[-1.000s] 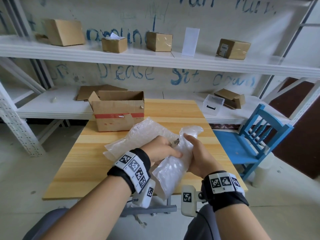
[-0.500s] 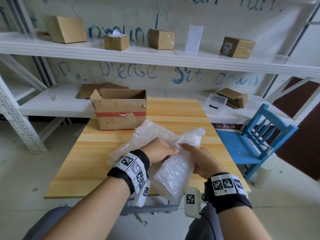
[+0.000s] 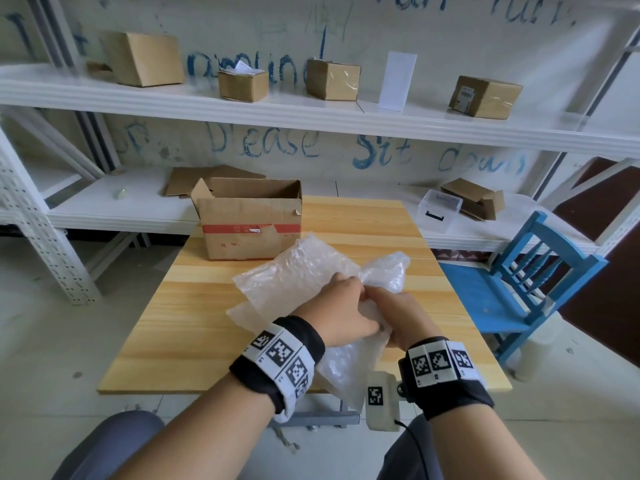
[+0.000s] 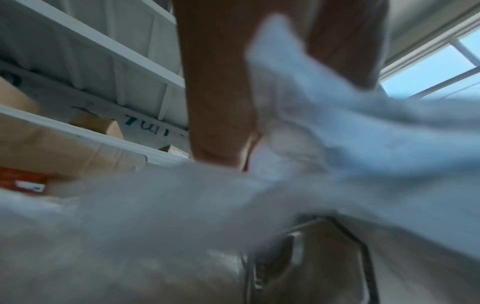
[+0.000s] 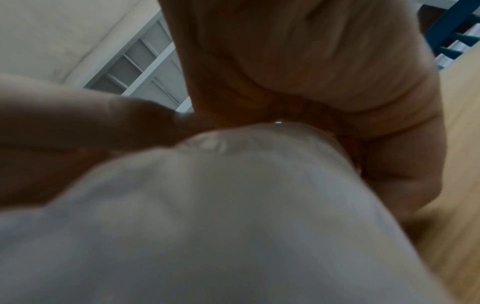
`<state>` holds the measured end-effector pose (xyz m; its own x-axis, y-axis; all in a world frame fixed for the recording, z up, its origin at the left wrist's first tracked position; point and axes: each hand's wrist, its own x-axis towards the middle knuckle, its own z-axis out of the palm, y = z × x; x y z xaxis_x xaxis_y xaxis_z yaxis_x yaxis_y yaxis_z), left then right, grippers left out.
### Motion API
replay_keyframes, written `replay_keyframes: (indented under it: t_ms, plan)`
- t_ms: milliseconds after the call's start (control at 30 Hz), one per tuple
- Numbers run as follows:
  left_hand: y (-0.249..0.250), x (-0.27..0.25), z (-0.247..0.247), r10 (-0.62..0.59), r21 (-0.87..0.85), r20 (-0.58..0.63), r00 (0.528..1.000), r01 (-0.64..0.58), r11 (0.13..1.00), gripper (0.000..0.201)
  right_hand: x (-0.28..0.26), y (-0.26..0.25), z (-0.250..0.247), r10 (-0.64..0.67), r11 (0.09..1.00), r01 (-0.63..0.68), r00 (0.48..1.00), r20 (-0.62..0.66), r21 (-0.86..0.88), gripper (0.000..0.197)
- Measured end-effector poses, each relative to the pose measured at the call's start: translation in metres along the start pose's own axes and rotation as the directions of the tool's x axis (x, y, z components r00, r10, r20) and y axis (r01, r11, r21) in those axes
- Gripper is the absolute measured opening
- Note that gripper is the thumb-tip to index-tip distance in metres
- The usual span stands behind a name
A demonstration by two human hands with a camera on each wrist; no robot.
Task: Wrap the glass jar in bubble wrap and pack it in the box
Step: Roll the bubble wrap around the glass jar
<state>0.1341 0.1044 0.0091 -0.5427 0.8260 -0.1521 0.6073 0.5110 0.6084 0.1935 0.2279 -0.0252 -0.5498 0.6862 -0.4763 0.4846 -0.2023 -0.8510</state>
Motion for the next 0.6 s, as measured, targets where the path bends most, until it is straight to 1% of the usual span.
replay_keyframes:
  t_ms: [33,100,133,167,267,333,400,433,467,567,600]
  plan:
    - [0.000,-0.001,0.002,0.001,0.009,-0.024,1.000,0.000,1.000,0.049,-0.001,-0.001,0.002,-0.001,1.000,0.001,1.000,-0.009,0.000,0.058]
    - [-0.002,0.000,0.005,0.015,-0.019,-0.095,0.995,-0.017,1.000,0.032,-0.004,-0.003,0.006,-0.009,1.000,0.008,1.000,-0.017,-0.008,0.085]
    - [-0.004,0.001,0.006,0.017,-0.037,-0.119,0.993,-0.021,0.999,0.024,-0.004,-0.003,0.007,-0.012,1.000,0.012,1.000,-0.016,-0.012,0.092]
    - [-0.006,0.002,0.006,0.013,-0.049,-0.128,0.992,-0.020,0.999,0.019,-0.004,-0.005,0.008,-0.016,1.000,0.016,1.000,-0.016,-0.018,0.092]
    - [-0.008,0.003,0.004,0.001,-0.024,-0.138,0.990,-0.005,1.000,0.013,-0.008,-0.008,0.010,-0.028,0.997,0.026,0.999,-0.024,-0.077,0.075]
    - [-0.009,0.003,0.001,-0.010,0.014,-0.126,0.992,0.012,1.000,0.014,-0.013,-0.010,0.010,-0.016,0.990,0.015,1.000,-0.006,-0.142,0.065]
    - [-0.009,0.002,-0.003,-0.025,0.065,-0.094,0.995,0.031,0.997,0.014,-0.017,-0.013,0.009,0.001,0.986,0.003,1.000,0.021,-0.167,0.057]
    - [-0.010,0.002,-0.006,-0.036,0.084,-0.075,0.996,0.043,0.996,0.017,-0.019,-0.014,0.008,0.003,0.985,0.002,1.000,0.028,-0.170,0.055]
    - [-0.010,0.002,-0.008,-0.047,0.094,-0.057,0.997,0.052,0.994,0.019,-0.018,-0.014,0.008,-0.002,0.984,0.007,1.000,0.029,-0.179,0.054]
    - [-0.011,0.005,-0.013,-0.070,0.095,0.000,0.998,0.070,0.993,0.012,-0.017,-0.014,0.010,-0.044,0.974,0.045,0.999,0.014,-0.222,0.066]
    - [-0.013,0.006,-0.014,-0.077,0.086,0.010,0.997,0.076,0.993,0.015,-0.017,-0.014,0.011,-0.058,0.973,0.057,0.998,0.002,-0.225,0.067]
